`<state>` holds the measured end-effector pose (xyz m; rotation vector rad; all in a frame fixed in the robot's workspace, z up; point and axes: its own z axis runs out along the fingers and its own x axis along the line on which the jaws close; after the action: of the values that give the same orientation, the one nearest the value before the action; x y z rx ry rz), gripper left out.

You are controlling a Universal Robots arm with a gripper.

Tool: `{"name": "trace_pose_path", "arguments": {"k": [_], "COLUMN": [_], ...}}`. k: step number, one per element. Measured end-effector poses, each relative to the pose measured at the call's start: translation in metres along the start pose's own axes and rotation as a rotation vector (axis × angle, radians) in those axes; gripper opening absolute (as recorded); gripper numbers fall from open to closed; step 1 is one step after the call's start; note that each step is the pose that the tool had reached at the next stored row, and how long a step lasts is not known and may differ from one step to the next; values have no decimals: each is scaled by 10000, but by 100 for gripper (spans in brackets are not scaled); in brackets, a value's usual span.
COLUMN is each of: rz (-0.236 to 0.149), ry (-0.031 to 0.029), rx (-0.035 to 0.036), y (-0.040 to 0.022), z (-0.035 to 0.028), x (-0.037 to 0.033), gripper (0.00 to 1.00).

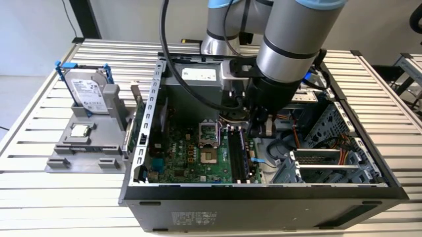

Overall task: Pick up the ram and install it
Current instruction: 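Press down the ram until it locks into place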

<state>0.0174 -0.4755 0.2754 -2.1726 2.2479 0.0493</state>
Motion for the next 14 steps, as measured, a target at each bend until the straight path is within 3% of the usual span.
{"name": "trace_pose_path", "arguments": {"k": [14], "rz": [-37], "ry": [4], "rx": [-2], "y": [9], "z": [237], "x": [36], "gripper": [0]}}
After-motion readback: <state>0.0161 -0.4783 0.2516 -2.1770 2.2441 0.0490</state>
